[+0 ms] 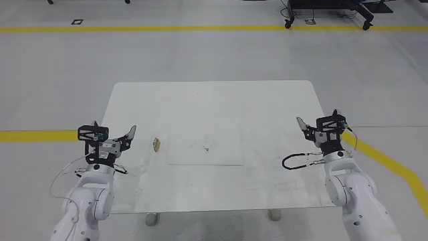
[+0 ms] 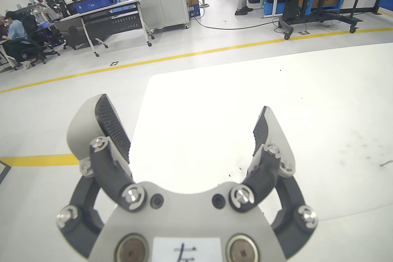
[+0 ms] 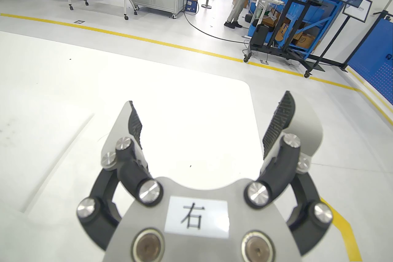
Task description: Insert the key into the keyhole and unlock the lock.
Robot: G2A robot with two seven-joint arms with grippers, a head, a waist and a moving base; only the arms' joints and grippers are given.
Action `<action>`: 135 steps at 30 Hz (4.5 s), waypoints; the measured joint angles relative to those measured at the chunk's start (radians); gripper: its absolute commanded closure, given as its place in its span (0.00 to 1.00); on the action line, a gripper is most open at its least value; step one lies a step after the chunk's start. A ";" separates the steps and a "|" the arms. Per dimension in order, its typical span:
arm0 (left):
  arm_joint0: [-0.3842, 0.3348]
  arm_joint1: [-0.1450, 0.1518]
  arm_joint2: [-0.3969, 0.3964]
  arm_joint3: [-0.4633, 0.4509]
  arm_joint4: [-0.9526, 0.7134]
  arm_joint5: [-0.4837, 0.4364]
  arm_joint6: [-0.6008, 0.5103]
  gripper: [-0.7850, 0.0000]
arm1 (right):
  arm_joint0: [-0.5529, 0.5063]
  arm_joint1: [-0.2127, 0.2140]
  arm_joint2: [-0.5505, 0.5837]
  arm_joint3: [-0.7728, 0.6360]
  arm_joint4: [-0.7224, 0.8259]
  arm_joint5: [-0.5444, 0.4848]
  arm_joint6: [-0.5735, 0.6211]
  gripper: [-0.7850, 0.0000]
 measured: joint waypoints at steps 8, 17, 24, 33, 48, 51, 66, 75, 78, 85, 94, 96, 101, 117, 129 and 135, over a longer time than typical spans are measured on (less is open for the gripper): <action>0.000 0.000 0.000 0.000 0.000 0.000 0.000 0.00 | -0.001 0.000 0.003 -0.007 -0.019 0.016 -0.007 0.00; 0.000 0.000 0.000 0.000 0.000 0.000 0.000 0.00 | 0.045 -0.006 -0.147 -0.012 -0.219 -0.039 0.060 0.00; 0.000 0.000 0.000 0.000 0.000 0.000 0.000 0.00 | 0.044 -0.006 -0.145 -0.012 -0.217 -0.038 0.058 0.00; 0.000 0.000 0.000 0.000 0.000 0.000 0.000 0.00 | 0.185 -0.017 -0.304 0.079 -0.323 -0.189 0.157 0.00; 0.000 0.000 0.000 0.000 0.000 0.000 0.000 0.00 | 0.485 -0.077 -0.629 0.335 -0.163 -0.602 0.102 0.20; 0.000 0.000 0.000 0.000 0.000 0.000 0.000 0.00 | 0.552 -0.090 -0.678 0.411 -0.157 -0.665 0.120 0.33; 0.000 0.000 0.000 0.000 0.000 0.000 0.000 0.00 | 0.704 -0.140 -0.820 0.601 -0.176 -0.711 0.152 0.81; 0.000 0.000 0.000 0.000 0.000 0.000 0.000 0.00 | 0.704 -0.130 -0.790 0.577 -0.186 -0.709 0.126 1.00; 0.000 0.000 0.000 0.000 0.000 0.000 0.000 0.00 | 0.675 -0.113 -0.754 0.525 -0.196 -0.722 0.112 1.00; 0.000 0.000 0.000 0.000 0.000 0.000 0.000 0.00 | 0.551 -0.065 -0.592 0.393 -0.111 -0.730 0.014 1.00; 0.000 0.000 0.000 0.000 0.000 0.000 0.000 0.00 | 0.468 -0.057 -0.460 0.490 0.453 -0.844 -0.029 1.00; 0.000 0.000 0.000 0.000 0.000 0.000 0.000 0.00 | 0.468 -0.056 -0.453 0.495 0.508 -0.856 -0.026 1.00; 0.000 0.000 0.000 0.000 0.000 0.000 0.000 0.00 | 0.468 -0.056 -0.454 0.494 0.501 -0.854 -0.026 1.00; -0.120 -0.001 0.002 -0.013 -1.148 -0.399 -0.489 0.00 | 0.564 -0.115 -0.596 0.721 0.826 -0.994 -0.083 1.00; -0.383 -0.009 0.231 0.290 -1.546 -0.472 -0.927 0.11 | 0.693 -0.197 -0.818 0.819 1.148 -1.012 0.007 1.00; -0.426 -0.013 0.279 0.357 -1.554 -0.518 -0.934 0.57 | 0.723 -0.211 -0.856 0.854 1.215 -1.012 0.074 1.00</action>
